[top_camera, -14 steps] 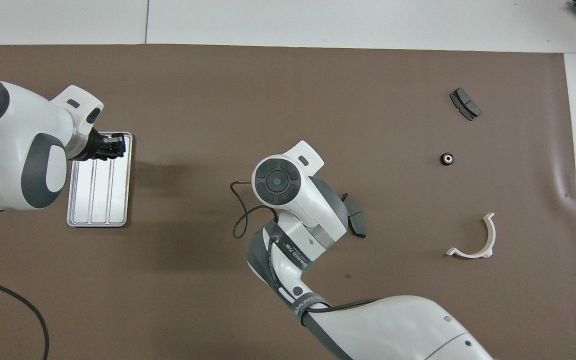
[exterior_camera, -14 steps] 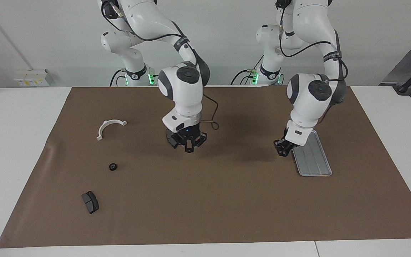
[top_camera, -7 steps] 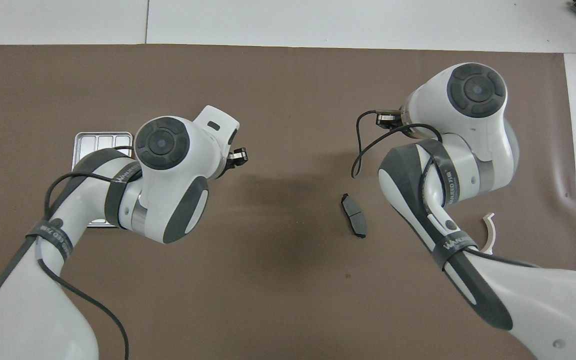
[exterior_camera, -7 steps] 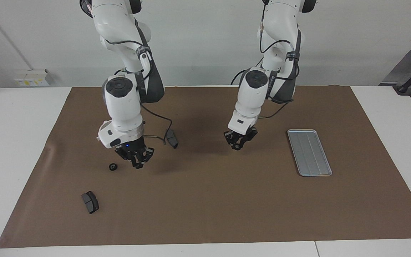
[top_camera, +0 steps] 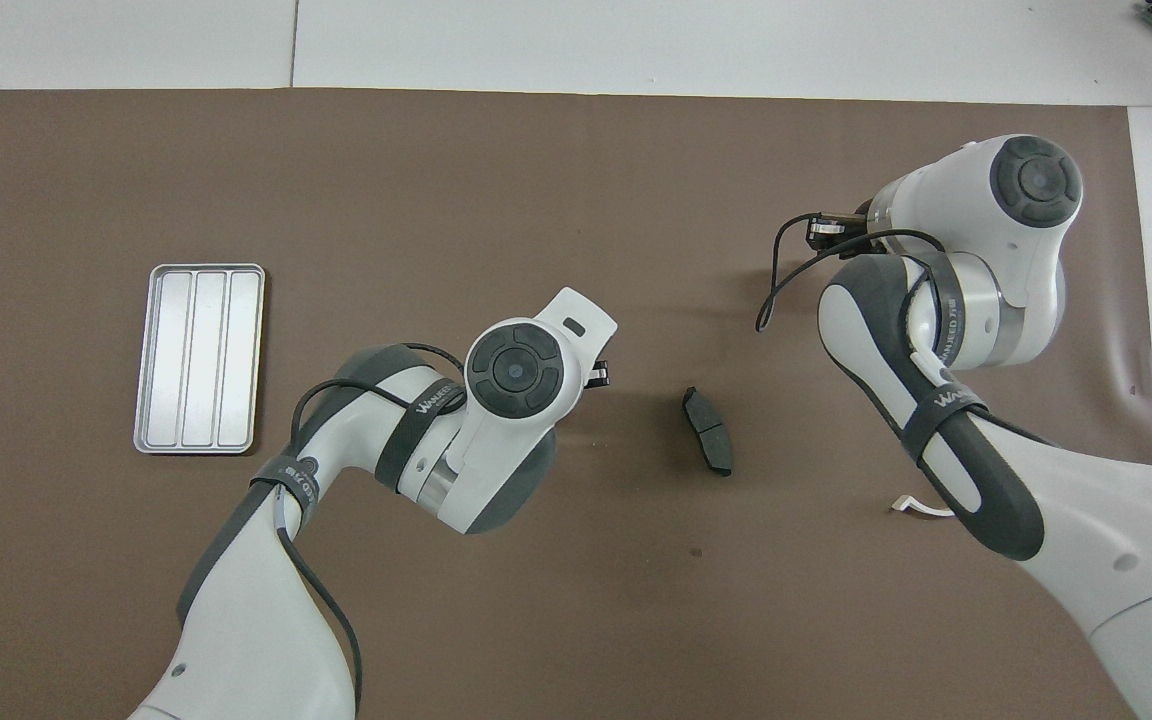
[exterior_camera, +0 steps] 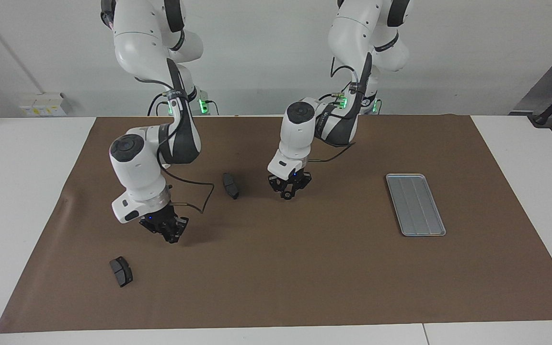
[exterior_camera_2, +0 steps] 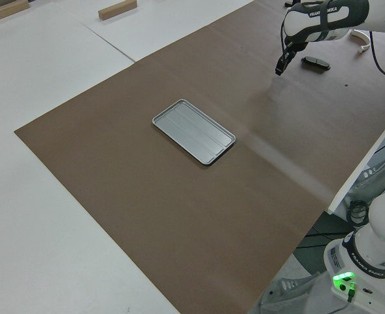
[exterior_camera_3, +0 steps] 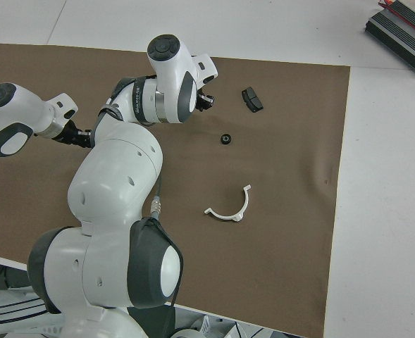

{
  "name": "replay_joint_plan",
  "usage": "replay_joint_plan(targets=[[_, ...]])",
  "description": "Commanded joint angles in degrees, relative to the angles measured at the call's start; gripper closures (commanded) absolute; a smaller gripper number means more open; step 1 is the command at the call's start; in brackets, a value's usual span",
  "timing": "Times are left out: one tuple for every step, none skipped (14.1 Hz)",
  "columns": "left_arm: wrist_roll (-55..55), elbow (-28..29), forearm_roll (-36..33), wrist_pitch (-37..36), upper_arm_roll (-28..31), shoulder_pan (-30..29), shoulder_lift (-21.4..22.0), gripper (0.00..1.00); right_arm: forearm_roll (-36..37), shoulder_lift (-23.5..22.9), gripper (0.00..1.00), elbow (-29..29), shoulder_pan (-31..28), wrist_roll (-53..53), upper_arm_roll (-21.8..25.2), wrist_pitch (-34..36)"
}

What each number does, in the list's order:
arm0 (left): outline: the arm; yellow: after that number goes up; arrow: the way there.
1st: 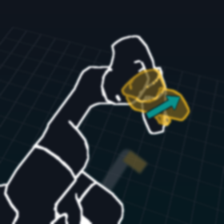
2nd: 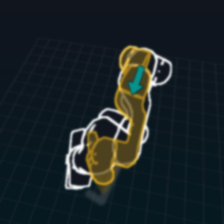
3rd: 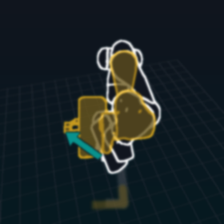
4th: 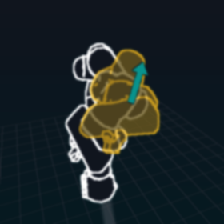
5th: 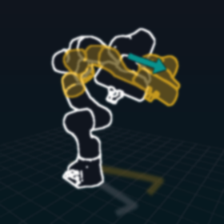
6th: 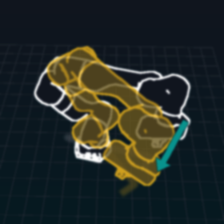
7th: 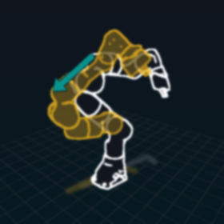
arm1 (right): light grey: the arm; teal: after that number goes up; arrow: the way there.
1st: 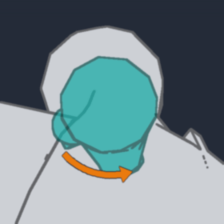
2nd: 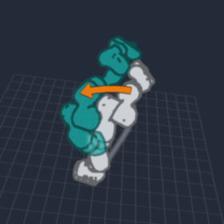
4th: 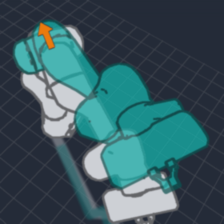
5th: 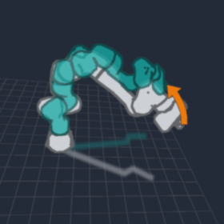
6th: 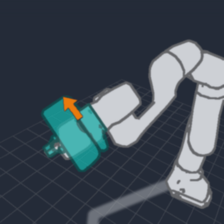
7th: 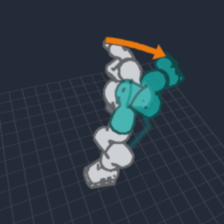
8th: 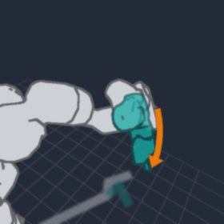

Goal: Place bearing gear from tray to pile

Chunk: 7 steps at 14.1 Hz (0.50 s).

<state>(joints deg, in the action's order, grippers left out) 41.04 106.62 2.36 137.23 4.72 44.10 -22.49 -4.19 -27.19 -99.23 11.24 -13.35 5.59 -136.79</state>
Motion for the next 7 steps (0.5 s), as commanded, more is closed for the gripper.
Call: replay_joint_plan(targets=[[-0.88,-1.05,0.27,3.38,1.17,0.55,-0.53,0.00,-1.61,-0.58,1.00,-3.51,-0.34,1.39,-0.40,-5.58],[-0.96,-1.49,0.27,3.39,1.17,0.03,-0.45,0.00,-1.61,-0.93,1.00,-3.43,-0.34,1.31,-0.40,-5.85],[-1.14,-1.85,0.27,3.22,1.43,-0.85,0.08,0.00,-1.69,-0.94,1.00,-3.42,-0.42,1.30,-0.40,-6.20],[-1.49,-2.02,0.27,2.87,1.44,-3.38,1.13,0.00,-1.69,-1.28,1.00,-3.42,-0.43,1.22,-0.40,-6.38],[-2.01,-2.29,0.27,1.99,1.26,-5.84,3.31,0.00,-1.69,-1.38,0.73,-3.42,-0.43,1.22,-0.40,-6.38],[-2.80,-2.81,0.27,-0.02,1.26,-8.39,5.16,0.00,-1.69,-1.38,0.19,-3.34,-0.16,0.87,-0.40,-6.38],[-4.20,-4.38,0.36,-3.43,1.17,-11.46,6.75,0.00,-1.69,-1.12,0.00,-3.34,0.10,0.78,-0.40,-6.38]])
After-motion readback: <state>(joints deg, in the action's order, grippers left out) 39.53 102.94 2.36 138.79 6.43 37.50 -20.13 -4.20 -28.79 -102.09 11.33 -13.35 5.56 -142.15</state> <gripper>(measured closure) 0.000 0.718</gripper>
